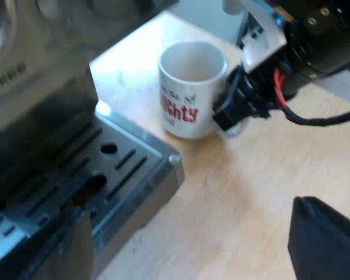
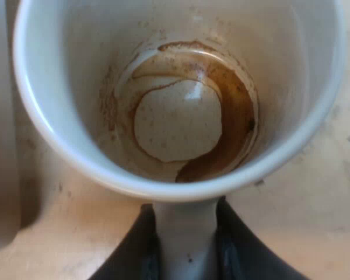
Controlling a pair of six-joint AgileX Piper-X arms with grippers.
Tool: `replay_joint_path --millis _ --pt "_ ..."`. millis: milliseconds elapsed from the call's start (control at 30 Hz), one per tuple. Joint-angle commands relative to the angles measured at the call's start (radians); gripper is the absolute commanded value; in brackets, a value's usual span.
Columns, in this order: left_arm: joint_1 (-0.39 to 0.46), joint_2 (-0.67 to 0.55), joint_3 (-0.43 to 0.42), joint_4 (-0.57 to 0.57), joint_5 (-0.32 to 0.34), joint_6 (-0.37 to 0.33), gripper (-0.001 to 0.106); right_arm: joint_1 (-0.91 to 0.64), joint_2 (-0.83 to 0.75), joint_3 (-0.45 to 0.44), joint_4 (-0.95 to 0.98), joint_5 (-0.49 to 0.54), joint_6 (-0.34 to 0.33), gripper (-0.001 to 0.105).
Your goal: Place mug into machine
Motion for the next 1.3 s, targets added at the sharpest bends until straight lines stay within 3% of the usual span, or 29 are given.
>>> replay_joint_path --millis 33,333,600,700,833,1000,1300 --pt "-0.004 -0.055 -0.008 0.001 0.007 -0.010 0.070 0.002 -0.081 -0.014 0.021 0.014 -0.014 0.000" --pt "-0.004 -0.209 -0.008 0.144 -0.004 -0.015 0.073 0.039 -0.278 -0.014 0.205 0.010 -0.052 0.000" --pt "-0.004 -0.336 -0.008 0.285 -0.092 0.009 0.073 0.206 -0.444 -0.014 0.348 0.010 -0.050 0.000" --pt "-0.004 -0.377 -0.008 0.355 -0.124 0.011 0.073 0.283 -0.496 -0.014 0.378 0.010 -0.017 0.000" --pt "-0.004 -0.455 -0.008 0.428 -0.188 0.066 0.071 0.392 -0.542 -0.014 0.412 0.010 0.038 0.000" --pt "-0.004 -0.524 -0.008 0.521 -0.187 0.068 0.071 0.515 -0.549 -0.021 0.443 0.010 0.099 0.000" --pt "-0.004 -0.670 0.099 0.541 -0.227 0.001 0.071 0.643 -0.549 -0.020 0.435 0.010 0.175 0.000"
